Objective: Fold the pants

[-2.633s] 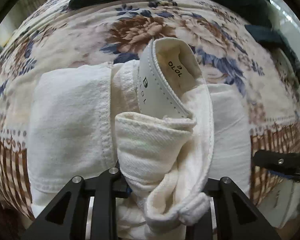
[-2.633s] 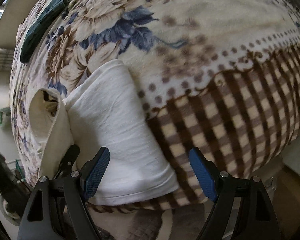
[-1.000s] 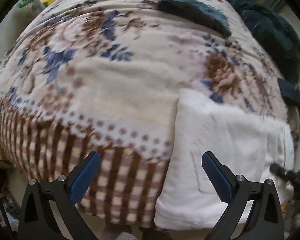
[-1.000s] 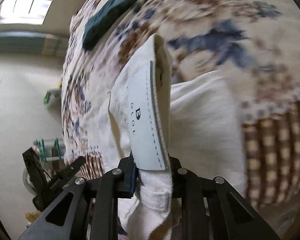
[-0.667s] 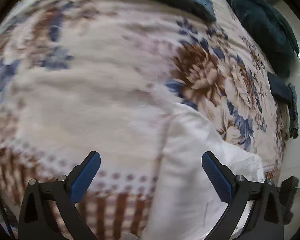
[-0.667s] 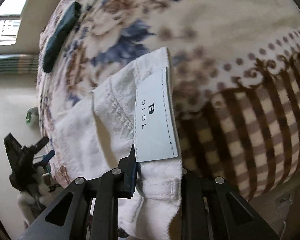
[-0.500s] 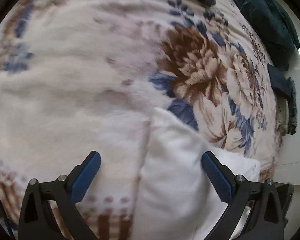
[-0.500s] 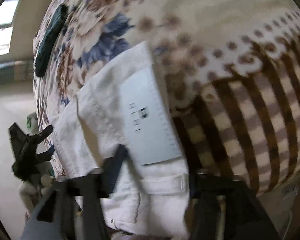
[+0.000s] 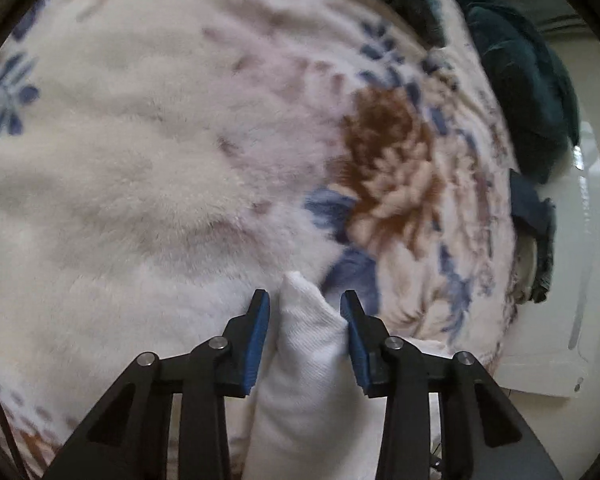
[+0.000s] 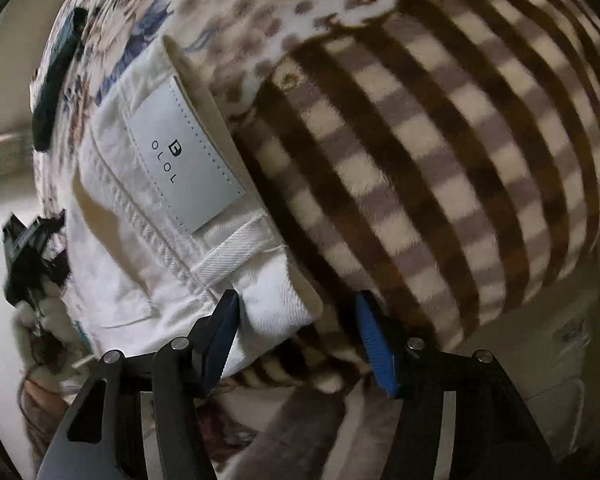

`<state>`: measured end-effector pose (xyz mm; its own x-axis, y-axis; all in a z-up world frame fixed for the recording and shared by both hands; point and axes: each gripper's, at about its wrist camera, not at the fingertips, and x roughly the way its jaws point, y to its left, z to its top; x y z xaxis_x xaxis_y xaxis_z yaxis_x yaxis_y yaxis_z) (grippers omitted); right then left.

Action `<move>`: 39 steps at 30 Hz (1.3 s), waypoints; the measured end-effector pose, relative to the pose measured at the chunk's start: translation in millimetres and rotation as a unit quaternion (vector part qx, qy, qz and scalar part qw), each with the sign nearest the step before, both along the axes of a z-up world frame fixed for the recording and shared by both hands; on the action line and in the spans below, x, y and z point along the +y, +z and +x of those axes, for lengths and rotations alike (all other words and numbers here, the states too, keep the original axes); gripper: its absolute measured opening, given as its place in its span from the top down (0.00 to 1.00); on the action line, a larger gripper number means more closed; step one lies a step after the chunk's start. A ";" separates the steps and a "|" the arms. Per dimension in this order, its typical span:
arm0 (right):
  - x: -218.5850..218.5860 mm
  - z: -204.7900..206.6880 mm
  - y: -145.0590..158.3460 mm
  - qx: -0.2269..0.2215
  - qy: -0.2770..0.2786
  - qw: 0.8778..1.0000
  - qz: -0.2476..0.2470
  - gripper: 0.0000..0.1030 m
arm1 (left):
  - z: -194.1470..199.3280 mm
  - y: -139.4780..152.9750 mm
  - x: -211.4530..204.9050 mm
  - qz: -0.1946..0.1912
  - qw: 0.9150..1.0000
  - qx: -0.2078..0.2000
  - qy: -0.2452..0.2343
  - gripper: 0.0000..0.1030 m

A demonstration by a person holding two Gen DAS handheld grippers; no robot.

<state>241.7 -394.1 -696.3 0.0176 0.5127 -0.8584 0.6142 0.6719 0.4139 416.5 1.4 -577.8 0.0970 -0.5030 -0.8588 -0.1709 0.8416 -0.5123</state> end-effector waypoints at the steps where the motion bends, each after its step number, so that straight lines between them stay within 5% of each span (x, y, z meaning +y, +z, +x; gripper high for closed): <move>1: -0.6 1.1 6.4 0.001 0.009 1.000 0.002 0.39 | -6.4 8.8 0.3 -0.001 1.000 -0.006 -0.003 0.59; 2: -2.0 2.4 15.1 0.002 0.021 1.000 -0.002 0.39 | -15.4 20.0 2.0 -0.006 1.000 -0.016 -0.005 0.58; 4: 3.7 12.9 38.2 -0.007 0.055 0.998 -0.024 0.38 | -42.9 42.6 6.6 0.005 0.999 -0.031 -0.014 0.40; 9: 46.0 69.1 103.4 -0.070 0.171 0.981 -0.061 0.29 | -114.0 57.8 12.0 0.037 0.998 -0.033 -0.034 0.37; 13: 116.0 143.0 123.0 -0.103 0.295 0.948 -0.066 0.28 | -147.1 30.9 14.2 -0.001 1.000 0.003 -0.012 0.37; 17: 208.7 215.9 106.6 -0.104 0.422 0.898 -0.068 0.28 | -157.1 15.0 9.6 -0.015 1.000 0.008 -0.010 0.37; 25: 340.8 275.9 25.2 0.005 0.577 0.813 -0.077 0.28 | -153.4 -4.8 1.7 -0.063 0.998 0.014 -0.014 0.37; 26: 346.2 277.7 16.1 0.022 0.582 0.808 -0.084 0.30 | -153.9 -6.3 0.4 -0.071 0.997 0.016 -0.016 0.37; 28: 355.5 279.5 7.7 0.037 0.592 0.800 -0.092 0.54 | -160.9 -6.9 -1.7 -0.082 0.996 0.022 -0.028 0.37; 31: 361.7 279.5 15.6 0.033 0.600 0.791 -0.116 0.62 | -177.7 4.8 -10.0 -0.072 0.996 0.008 -0.048 0.38; 39: 343.0 282.2 29.1 0.030 0.565 0.818 -0.104 0.71 | -227.7 1.7 2.6 -0.110 0.992 0.056 0.013 0.37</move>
